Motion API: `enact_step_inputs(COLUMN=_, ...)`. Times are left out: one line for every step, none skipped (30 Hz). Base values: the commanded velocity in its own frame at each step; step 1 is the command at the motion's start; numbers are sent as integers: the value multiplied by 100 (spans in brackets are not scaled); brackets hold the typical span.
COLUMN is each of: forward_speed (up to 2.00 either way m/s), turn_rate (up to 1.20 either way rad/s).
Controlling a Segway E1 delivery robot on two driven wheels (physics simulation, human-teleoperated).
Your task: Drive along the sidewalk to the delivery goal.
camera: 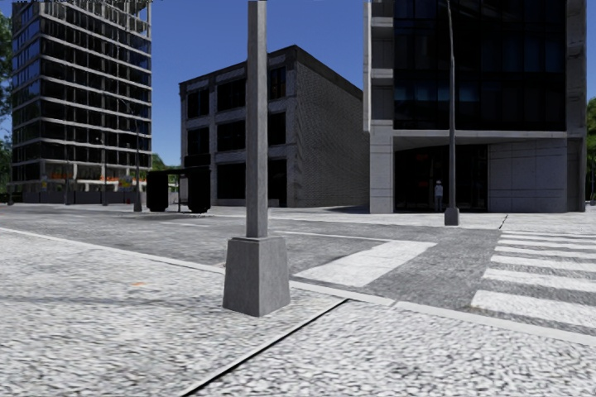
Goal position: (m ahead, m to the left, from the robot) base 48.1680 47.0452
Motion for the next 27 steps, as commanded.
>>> enact_step_inputs(forward_speed=124, turn_rate=-99)
enact_step_inputs(forward_speed=124, turn_rate=-99)
enact_step_inputs(forward_speed=124, turn_rate=-99)
enact_step_inputs(forward_speed=124, turn_rate=-99)
enact_step_inputs(forward_speed=124, turn_rate=-99)
enact_step_inputs(forward_speed=124, turn_rate=-99)
enact_step_inputs(forward_speed=124, turn_rate=-99)
enact_step_inputs(forward_speed=124, turn_rate=-99)
enact_step_inputs(forward_speed=124, turn_rate=-99)
enact_step_inputs(forward_speed=124, turn_rate=-99)
enact_step_inputs(forward_speed=124, turn_rate=-99)
enact_step_inputs(forward_speed=124, turn_rate=-99)
enact_step_inputs(forward_speed=124, turn_rate=-99)
enact_step_inputs(forward_speed=124, turn_rate=-99)
enact_step_inputs(forward_speed=127, turn_rate=-99)
enact_step_inputs(forward_speed=131, turn_rate=-99)
enact_step_inputs(forward_speed=131, turn_rate=-99)
enact_step_inputs(forward_speed=133, turn_rate=-99)
enact_step_inputs(forward_speed=133, turn_rate=-99)
enact_step_inputs(forward_speed=133, turn_rate=-99)
enact_step_inputs(forward_speed=133, turn_rate=-99)
enact_step_inputs(forward_speed=133, turn_rate=-99)
enact_step_inputs(forward_speed=133, turn_rate=-98)
enact_step_inputs(forward_speed=133, turn_rate=-93)
enact_step_inputs(forward_speed=133, turn_rate=-90)
enact_step_inputs(forward_speed=133, turn_rate=-86)
enact_step_inputs(forward_speed=133, turn_rate=-86)
